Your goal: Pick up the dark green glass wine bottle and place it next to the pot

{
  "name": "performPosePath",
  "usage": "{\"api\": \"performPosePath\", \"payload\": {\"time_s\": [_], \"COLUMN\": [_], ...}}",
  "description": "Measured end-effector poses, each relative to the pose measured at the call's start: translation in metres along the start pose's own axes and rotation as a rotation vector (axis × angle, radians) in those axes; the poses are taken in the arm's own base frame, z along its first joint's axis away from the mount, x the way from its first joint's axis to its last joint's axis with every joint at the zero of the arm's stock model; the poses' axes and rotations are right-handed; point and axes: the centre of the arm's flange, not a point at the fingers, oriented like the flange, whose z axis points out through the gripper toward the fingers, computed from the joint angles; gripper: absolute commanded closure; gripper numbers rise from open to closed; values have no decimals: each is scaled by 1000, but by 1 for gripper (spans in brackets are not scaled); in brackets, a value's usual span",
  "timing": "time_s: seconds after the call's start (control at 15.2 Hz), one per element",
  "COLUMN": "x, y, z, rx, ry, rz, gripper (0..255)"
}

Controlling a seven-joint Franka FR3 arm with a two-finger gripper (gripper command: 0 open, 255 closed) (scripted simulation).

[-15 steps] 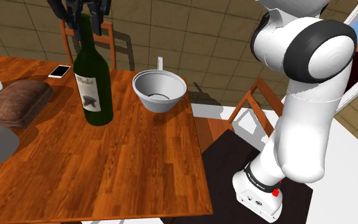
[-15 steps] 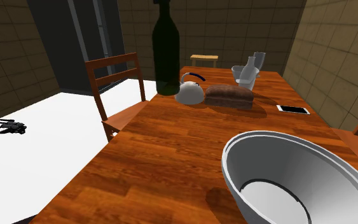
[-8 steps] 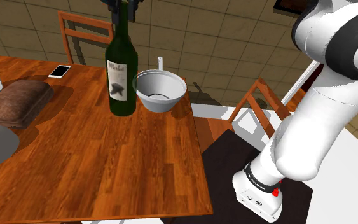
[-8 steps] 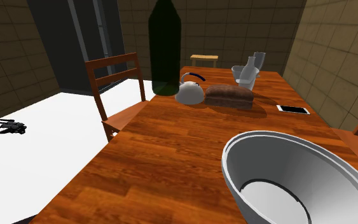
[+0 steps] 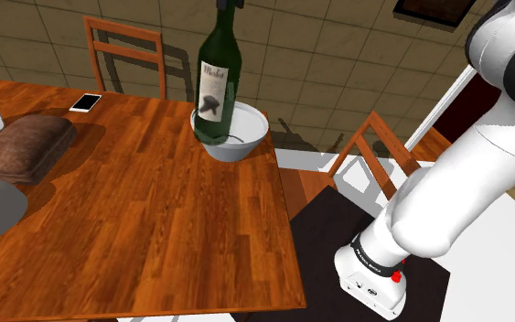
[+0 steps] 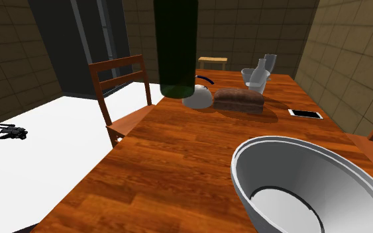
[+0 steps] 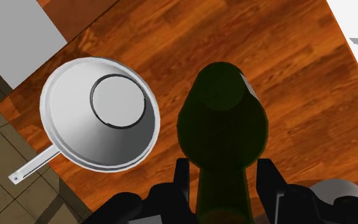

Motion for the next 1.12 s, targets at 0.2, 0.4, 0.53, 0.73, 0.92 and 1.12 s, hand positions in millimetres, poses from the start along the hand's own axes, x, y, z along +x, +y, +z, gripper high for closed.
{"api": "performPosePath", "payload": {"time_s": [0.2,0.4,0.53,0.73,0.92,1.12], "x": [-20,-38,-51,-70,-88,-105], "y": [33,68,87,117,146,175], "z": [-16,-30,-42,-57,-72,-85], "rx": [0,0,0,0,1,1], "ry": [-1,0,0,0,0,0], "rz": [1,1,0,0,1,1], "gripper": [255,255,255,255,255,255]}}
